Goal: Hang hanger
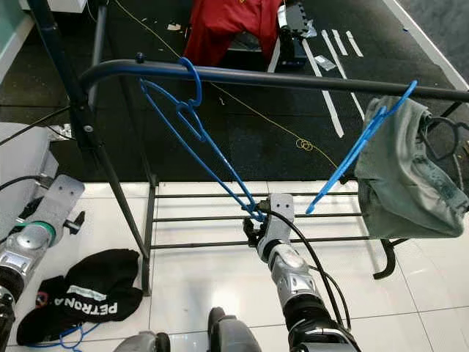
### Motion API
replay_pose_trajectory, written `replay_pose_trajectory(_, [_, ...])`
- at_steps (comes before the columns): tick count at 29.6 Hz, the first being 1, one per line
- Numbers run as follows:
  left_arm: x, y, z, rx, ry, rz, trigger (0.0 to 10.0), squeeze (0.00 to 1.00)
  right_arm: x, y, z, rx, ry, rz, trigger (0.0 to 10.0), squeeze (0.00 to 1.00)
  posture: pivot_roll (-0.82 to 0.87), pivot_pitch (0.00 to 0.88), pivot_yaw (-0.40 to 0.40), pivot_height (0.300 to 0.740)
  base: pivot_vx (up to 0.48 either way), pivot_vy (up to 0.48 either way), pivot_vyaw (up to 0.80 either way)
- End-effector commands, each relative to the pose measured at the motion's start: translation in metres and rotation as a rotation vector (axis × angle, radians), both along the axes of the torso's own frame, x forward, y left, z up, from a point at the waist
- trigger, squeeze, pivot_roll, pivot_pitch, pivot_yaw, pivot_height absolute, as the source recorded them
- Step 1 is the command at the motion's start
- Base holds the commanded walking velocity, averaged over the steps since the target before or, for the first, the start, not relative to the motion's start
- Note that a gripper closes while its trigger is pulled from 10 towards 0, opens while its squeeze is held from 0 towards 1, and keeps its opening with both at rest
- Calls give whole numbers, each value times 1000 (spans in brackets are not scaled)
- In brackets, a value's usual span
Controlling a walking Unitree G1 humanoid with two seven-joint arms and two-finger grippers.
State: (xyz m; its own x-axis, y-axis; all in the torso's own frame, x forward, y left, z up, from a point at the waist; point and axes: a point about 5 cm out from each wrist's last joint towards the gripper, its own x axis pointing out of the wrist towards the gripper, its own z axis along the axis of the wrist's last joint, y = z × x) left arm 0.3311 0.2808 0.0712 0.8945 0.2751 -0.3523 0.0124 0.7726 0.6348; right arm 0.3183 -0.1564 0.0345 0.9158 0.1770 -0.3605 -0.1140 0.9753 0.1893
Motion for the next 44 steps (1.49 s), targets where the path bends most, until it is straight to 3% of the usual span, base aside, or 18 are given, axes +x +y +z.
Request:
replay_pose_trajectory(1, [-5,6,-5,61,41,17,10000,0,-7,-5,-8,-8,36,-12,10000,0,-61,165,-37,740,0,0,0])
replay_pose_trajectory(44, [-4,12,-1,88,43,52,10000,0,-9,-4,-9,-3,44,-21,10000,0,-24,174,-25,740,0,0,0])
